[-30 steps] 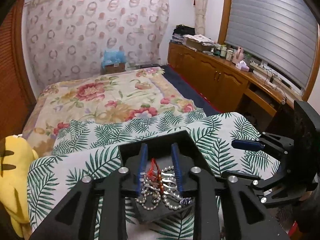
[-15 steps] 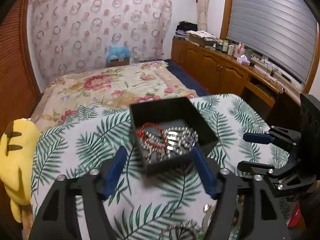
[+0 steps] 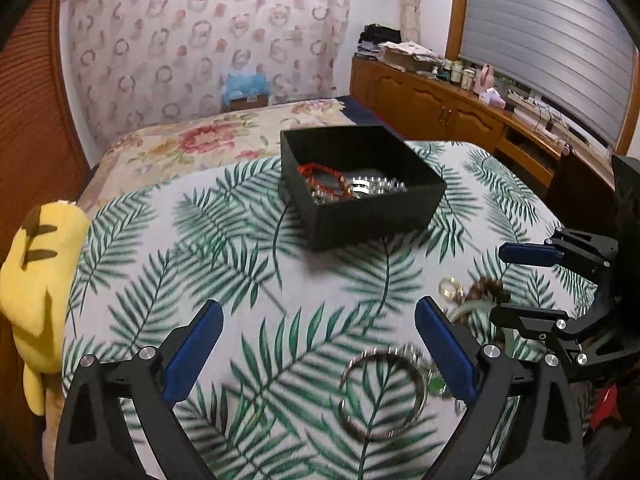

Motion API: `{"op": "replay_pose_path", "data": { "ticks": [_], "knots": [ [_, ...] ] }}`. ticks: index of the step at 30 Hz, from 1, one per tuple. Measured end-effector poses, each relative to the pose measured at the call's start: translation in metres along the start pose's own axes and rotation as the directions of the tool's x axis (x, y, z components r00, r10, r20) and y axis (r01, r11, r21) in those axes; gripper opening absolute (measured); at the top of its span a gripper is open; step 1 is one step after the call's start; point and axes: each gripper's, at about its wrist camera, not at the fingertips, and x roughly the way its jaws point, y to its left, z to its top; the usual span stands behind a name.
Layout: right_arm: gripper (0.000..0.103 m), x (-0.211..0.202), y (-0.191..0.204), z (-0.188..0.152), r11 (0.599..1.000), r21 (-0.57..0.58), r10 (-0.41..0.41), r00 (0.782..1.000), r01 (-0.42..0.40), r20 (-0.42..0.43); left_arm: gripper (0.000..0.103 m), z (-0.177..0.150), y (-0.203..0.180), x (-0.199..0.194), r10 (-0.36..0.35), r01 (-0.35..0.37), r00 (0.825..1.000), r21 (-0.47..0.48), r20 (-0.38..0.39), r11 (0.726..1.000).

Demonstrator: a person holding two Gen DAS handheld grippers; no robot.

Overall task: Organize jewelry
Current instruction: 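Move both tools back toward the remaining bangles and bead bracelet, then close the left tool on the silver bangle while the right tool grasps the jade bangle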

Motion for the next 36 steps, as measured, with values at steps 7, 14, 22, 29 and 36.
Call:
{"op": "replay_pose_path", "data": {
  "ticks": [7, 14, 22, 29, 36],
  "knots": [
    [0.076, 0.001, 0.016, -0.014, 1.000, -0.012, -0.011, 1.000, 0.011, -0.013, 0.093, -0.021, 0.004, -0.014, 0.011, -0.011, 1.000, -0.004, 0.001, 1.000],
    [0.076, 0.003, 0.025, -0.020, 1.000, -0.018, -0.001, 1.000, 0.000, -0.026, 0.093, -0.037, 0.003, -0.030, 0.024, -0.024, 1.000, -0.010, 0.015, 1.000],
    [0.076, 0.012, 0.033, -0.022, 0.998, -0.055, -0.020, 0.998, 0.017, -0.067, 0.093, -0.050, 0.002, -0.039, 0.017, -0.016, 1.000, -0.019, 0.008, 1.000],
    [0.076, 0.001, 0.017, -0.026, 0.999, -0.028, -0.032, 0.998, 0.031, -0.062, 0.093, -0.053, 0.005, -0.038, 0.013, -0.013, 1.000, -0.029, 0.003, 1.000],
    [0.041, 0.004, 0.003, -0.018, 0.999, 0.011, -0.029, 0.998, 0.030, -0.059, 0.093, -0.054, 0.004, -0.029, -0.004, 0.003, 1.000, -0.030, -0.012, 1.000]
  ]
}}
